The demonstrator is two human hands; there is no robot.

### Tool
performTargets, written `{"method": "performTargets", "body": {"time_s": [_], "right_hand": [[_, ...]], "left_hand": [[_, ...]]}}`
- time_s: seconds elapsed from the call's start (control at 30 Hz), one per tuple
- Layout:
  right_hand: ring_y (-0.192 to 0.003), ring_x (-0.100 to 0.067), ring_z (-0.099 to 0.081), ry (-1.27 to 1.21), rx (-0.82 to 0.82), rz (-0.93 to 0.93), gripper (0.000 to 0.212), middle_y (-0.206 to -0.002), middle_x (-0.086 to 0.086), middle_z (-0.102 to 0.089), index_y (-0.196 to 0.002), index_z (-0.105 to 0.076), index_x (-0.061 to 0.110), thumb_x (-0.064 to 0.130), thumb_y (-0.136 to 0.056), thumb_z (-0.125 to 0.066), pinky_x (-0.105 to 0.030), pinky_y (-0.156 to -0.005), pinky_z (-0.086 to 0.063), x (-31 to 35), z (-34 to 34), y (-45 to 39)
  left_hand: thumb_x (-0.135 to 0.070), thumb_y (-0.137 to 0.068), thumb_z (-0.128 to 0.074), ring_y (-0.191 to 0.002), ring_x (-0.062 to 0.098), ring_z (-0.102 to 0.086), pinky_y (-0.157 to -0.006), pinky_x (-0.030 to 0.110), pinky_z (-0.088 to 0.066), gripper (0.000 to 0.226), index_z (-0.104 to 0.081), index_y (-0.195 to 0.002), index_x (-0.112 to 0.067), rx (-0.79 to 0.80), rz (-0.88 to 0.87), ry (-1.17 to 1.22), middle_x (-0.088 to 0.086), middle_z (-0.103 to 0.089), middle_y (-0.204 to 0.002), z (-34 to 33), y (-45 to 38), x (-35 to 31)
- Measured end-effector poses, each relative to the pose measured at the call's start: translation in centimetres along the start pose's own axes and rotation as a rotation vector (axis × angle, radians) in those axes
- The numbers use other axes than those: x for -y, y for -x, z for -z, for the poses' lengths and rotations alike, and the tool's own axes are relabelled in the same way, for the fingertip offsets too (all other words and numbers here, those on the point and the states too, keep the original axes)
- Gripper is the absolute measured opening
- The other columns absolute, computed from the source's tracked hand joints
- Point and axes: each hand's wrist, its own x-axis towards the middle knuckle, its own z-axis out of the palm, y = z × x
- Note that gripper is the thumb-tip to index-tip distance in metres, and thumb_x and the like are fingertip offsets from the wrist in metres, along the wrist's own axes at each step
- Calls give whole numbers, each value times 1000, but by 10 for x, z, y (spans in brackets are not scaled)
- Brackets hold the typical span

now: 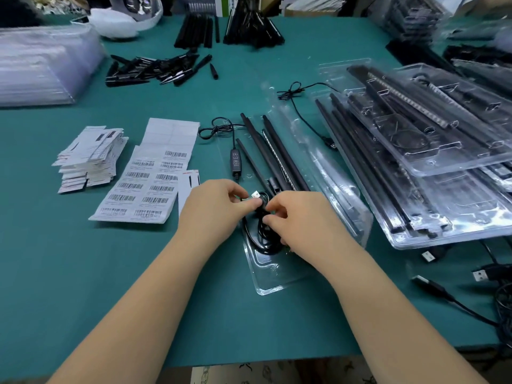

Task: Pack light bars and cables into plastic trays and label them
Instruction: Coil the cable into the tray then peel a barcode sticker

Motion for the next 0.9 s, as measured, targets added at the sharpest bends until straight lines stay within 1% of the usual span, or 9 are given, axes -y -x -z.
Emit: {"method": "performTargets", "body": {"time_s": [0.07, 0.17, 0.33, 0.47, 0.53, 0.63, 0.77, 0.83, 0.9], "right_hand": [[-90, -19, -60, 169, -10, 100, 17, -93, 1, -66, -96, -72, 23, 28, -88, -59, -34, -78, -49, -2, 5, 3], [-102, -15, -50, 296, 6, 170, 24, -109, 9, -57, -110, -68, 32, 36, -88, -59, -29, -81, -44, -14, 9, 7], [-96, -10, -34, 324, 61, 324, 37, -114, 17, -59, -115, -67, 31, 48, -82, -63, -23, -84, -33, -32, 19, 9], [-96, -26, -50, 350, 27, 469, 32, -110, 8, -68, -103, -74, 20, 38, -77, -74, -37, -87, -43, -35, 14, 13], [-99, -22, -49, 326, 25, 450, 37, -111, 11, -68, -104, -74, 21, 46, -77, -71, -38, -91, -41, -36, 12, 13], [-101, -13, -45, 255, 5, 391, 45, -109, 15, -68, -100, -75, 23, 60, -76, -63, -35, -94, -36, -35, 10, 12], [-90, -18, -50, 270, -30, 377, 37, -89, 8, -69, -87, -72, 18, 52, -72, -73, -40, -83, -42, -29, 5, 11], [-89, -21, -50, 264, -42, 369, 43, -86, 4, -67, -101, -69, 18, 48, -71, -75, -40, -82, -43, -27, 3, 12], [-90, -25, -54, 301, -32, 392, 55, -91, 1, -67, -118, -65, 16, 47, -73, -73, -42, -82, -45, -28, 1, 13]], "left_hand": [[-47, -78, -71, -75, 7, -58, -68, 26, -44, 24, -70, -97, -33, 12, -35, -10, -15, -59, -70, 0, 0, 0], [-38, -87, -63, -73, 1, -53, -70, 25, -41, 29, -65, -116, -39, 65, -150, -49, -18, -55, -71, -1, 2, -2], [-28, -90, -57, -79, 9, -51, -66, 23, -33, 24, -70, -108, -35, 99, -224, -141, -21, -49, -70, -1, 3, -7], [-28, -91, -58, -79, 10, -46, -66, 21, -27, 23, -70, -111, -32, 122, -253, -139, -8, -50, -87, 0, 2, -4], [-30, -92, -58, -81, 8, -43, -69, 21, -27, 26, -68, -115, -32, 110, -263, -164, -6, -50, -97, -1, 3, -4], [-31, -89, -62, -81, 7, -45, -73, 19, -31, 31, -65, -120, -27, 47, -279, -188, -9, -56, -96, -2, 5, -8], [-18, -84, -69, -80, -2, -63, -76, 4, -40, 35, -65, -114, -35, 140, -204, -30, -22, -65, -95, 13, 3, -3], [-14, -82, -71, -79, -6, -63, -77, 7, -44, 38, -63, -106, -42, 186, -168, 40, -25, -65, -93, 23, 0, 2], [-16, -79, -74, -76, -7, -60, -67, 2, -39, 40, -63, -108, -41, 146, -142, -19, -27, -61, -90, 29, -4, 8]]}}
